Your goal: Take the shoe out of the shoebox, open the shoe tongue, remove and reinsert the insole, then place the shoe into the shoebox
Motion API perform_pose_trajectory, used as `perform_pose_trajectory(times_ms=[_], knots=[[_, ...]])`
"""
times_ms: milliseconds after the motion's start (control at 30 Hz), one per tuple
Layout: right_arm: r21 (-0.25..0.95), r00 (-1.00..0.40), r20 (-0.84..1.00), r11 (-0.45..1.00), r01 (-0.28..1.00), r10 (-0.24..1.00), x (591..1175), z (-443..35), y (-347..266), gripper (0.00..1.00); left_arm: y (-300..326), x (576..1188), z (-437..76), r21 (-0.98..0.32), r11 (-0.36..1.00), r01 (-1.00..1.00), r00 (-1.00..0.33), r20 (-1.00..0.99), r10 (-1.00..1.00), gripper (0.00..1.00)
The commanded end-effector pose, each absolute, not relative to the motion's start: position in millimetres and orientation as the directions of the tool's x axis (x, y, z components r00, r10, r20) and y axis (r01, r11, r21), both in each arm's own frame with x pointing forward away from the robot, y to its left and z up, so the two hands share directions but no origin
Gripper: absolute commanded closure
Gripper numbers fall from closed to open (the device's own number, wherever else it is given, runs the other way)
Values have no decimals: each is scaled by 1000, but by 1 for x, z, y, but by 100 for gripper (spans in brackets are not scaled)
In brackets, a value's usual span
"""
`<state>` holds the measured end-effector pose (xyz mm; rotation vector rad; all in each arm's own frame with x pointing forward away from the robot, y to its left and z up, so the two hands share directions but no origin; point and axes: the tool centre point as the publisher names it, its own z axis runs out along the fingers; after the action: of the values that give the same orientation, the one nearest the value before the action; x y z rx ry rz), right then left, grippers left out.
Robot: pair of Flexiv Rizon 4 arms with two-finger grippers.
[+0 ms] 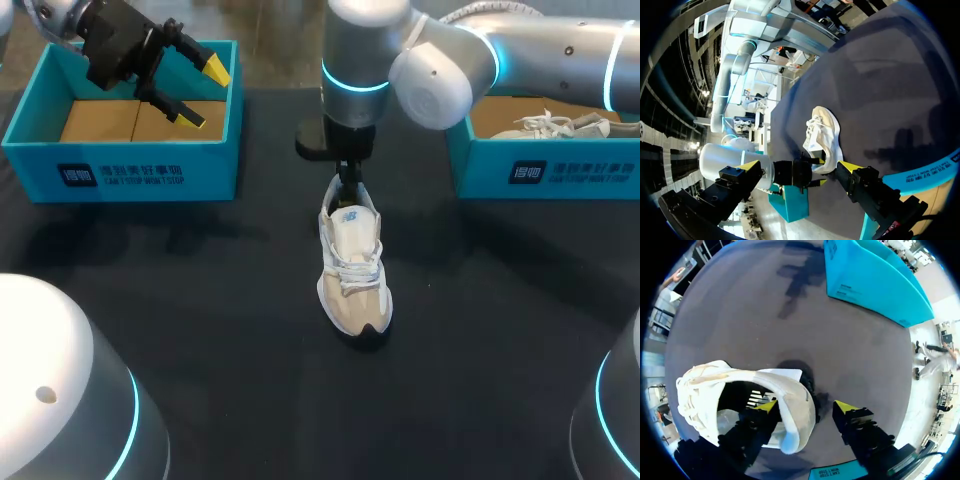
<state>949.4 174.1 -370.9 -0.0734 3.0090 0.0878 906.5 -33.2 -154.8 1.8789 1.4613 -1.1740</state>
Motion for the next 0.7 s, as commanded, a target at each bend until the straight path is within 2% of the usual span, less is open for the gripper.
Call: perform_pose_trajectory(times_ms=[33,200,500,633,667,700], knots=[[47,-991,-123,998,-49,-43,952,-377,178,47,-33,906,-155,-126,-312,942,62,-846,529,0],[35,-992,-117,998,-45,-41,951,-381,177,47,-33,906,-155,-126,-312,942,62,-846,529,0],[20,-995,-94,999,-27,-25,947,-391,171,55,-33,906,-155,-126,-312,942,62,-846,529,0],[12,-996,-89,1000,-20,-18,947,-392,170,70,-33,906,-155,-126,-312,942,62,-846,529,0],[9,-996,-89,1000,-17,-16,947,-392,170,85,-33,906,-155,-126,-312,942,62,-846,529,0],[7,-996,-88,1000,-15,-14,946,-392,169,92,-33,906,-155,-126,-312,942,62,-846,529,0]])
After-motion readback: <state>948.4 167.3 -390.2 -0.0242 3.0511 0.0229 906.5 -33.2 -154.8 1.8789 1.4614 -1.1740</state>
